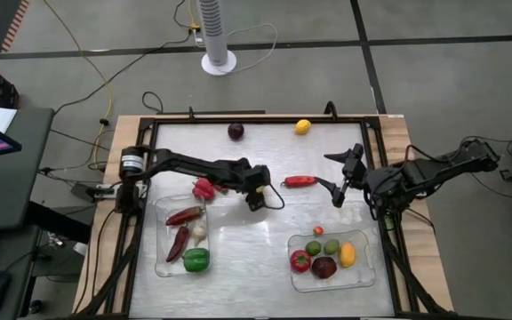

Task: Sort produce into baskets
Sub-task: Put the corn into the left transparent bin

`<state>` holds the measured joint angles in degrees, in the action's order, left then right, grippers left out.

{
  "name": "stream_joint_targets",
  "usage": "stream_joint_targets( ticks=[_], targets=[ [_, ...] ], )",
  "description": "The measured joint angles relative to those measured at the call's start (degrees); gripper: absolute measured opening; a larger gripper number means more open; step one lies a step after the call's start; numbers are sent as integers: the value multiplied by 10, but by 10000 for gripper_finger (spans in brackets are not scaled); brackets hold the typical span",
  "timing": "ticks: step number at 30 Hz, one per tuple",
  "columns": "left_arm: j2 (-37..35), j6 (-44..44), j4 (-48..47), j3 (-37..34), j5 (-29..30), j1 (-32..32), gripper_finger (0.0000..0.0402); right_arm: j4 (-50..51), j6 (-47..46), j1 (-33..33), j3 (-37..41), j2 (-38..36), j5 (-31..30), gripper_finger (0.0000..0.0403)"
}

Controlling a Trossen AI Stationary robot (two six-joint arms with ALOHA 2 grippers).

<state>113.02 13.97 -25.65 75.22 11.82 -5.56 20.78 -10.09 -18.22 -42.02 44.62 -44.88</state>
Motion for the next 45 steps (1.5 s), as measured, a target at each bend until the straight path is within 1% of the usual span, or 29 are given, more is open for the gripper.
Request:
stream_joint_targets(
  ticks=[5,7,9,11,15,21,22,24,27,32,37,39,42,45],
  targets=[
    [14,-9,3,0,-65,-18,293,2,1,5,4,0,0,379],
    [15,-21,2,0,-64,-15,293,2,1,8,4,0,0,379],
    [15,-35,2,0,-51,-11,289,2,1,12,5,0,0,379],
    [15,-47,-5,0,-37,-8,279,2,0,11,5,0,0,379],
    [14,-62,-7,0,-19,1,232,2,0,11,5,0,0,379],
    [14,-87,-8,0,-19,14,127,2,0,11,5,0,0,379],
    [13,-89,-11,0,-19,16,118,2,0,11,5,0,0,379],
    [0,-96,-34,0,-22,19,117,2,0,11,5,0,0,379],
    [-50,-90,-70,0,-30,29,117,5,0,11,5,0,0,379],
    [-179,-67,-150,-7,-38,69,118,15,0,10,5,-1,0,379],
    [-308,-27,-212,-39,-67,126,154,15,0,11,5,-1,0,379],
    [-348,0,-226,-58,-70,150,162,12,0,11,5,-1,0,379],
    [-404,46,-235,-108,-68,185,166,10,-4,11,5,0,0,379],
    [-441,100,-232,-175,-44,213,168,10,-18,11,5,0,2,379]
  ],
)
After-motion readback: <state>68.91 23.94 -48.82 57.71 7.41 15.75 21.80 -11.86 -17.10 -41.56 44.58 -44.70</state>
